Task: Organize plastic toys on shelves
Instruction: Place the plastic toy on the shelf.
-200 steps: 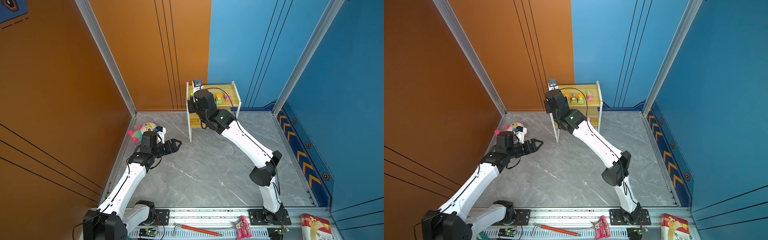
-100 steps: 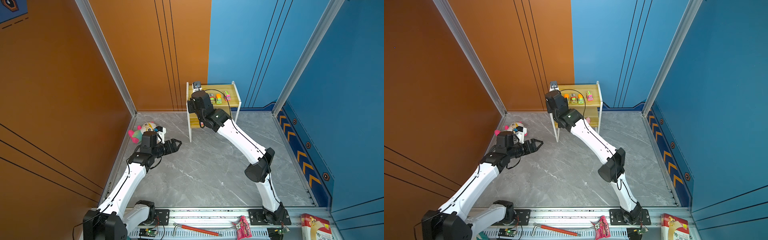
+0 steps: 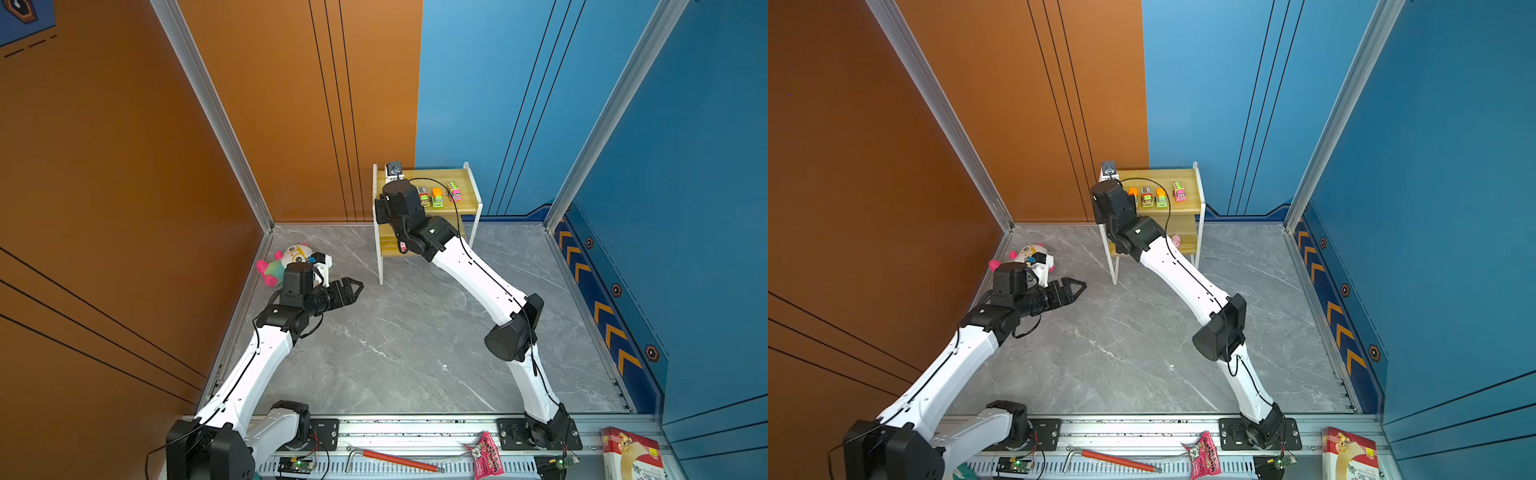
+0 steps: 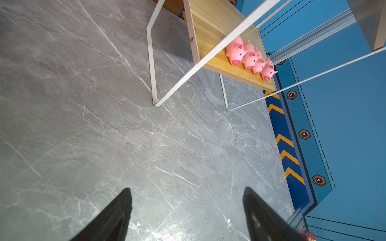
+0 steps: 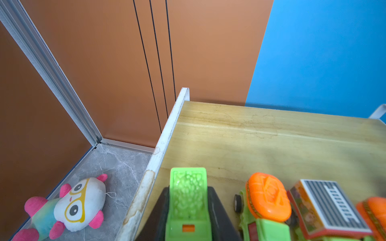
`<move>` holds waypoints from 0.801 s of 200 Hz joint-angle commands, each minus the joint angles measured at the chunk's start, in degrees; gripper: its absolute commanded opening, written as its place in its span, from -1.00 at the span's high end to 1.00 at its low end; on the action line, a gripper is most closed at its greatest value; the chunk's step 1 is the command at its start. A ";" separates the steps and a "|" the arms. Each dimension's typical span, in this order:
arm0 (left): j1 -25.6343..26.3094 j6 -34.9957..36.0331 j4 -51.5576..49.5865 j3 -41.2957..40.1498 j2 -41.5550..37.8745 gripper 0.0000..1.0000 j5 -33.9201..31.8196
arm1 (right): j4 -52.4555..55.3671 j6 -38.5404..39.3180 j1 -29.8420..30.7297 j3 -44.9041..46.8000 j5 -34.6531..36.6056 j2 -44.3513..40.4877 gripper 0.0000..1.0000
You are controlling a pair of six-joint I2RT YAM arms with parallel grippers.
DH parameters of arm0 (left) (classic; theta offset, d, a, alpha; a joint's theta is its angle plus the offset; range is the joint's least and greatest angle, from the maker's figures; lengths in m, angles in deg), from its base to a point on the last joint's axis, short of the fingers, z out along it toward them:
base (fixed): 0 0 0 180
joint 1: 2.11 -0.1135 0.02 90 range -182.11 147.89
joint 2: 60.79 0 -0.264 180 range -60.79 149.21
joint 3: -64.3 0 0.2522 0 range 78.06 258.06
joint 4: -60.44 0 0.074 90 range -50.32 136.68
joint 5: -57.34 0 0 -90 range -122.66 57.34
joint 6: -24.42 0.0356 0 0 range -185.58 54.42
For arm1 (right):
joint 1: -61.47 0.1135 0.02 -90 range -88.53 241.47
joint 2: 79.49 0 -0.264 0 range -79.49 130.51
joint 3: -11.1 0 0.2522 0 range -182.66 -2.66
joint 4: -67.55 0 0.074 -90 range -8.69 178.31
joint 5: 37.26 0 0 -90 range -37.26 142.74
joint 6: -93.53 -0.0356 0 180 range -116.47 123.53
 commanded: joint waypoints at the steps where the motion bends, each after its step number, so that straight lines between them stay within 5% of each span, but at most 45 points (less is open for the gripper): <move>1: -0.45 0.77 -1.26 0.53 0.23 -0.67 0.74 | -0.19 -0.93 -0.56 -1.84 -0.96 1.04 0.39; 119: -1.12 1.44 -1.24 0.58 1.00 -0.68 -0.06 | -3.44 5.97 -0.89 -3.38 -2.75 -6.22 -0.22; 138: -1.30 2.26 -1.36 0.47 0.78 -0.70 -1.49 | -5.29 9.20 -0.15 4.61 -0.37 -14.25 -0.50; 160: -1.33 3.22 -1.27 0.06 -0.45 -0.84 -4.25 | -14.35 10.46 -1.80 26.09 -0.40 -29.30 -0.75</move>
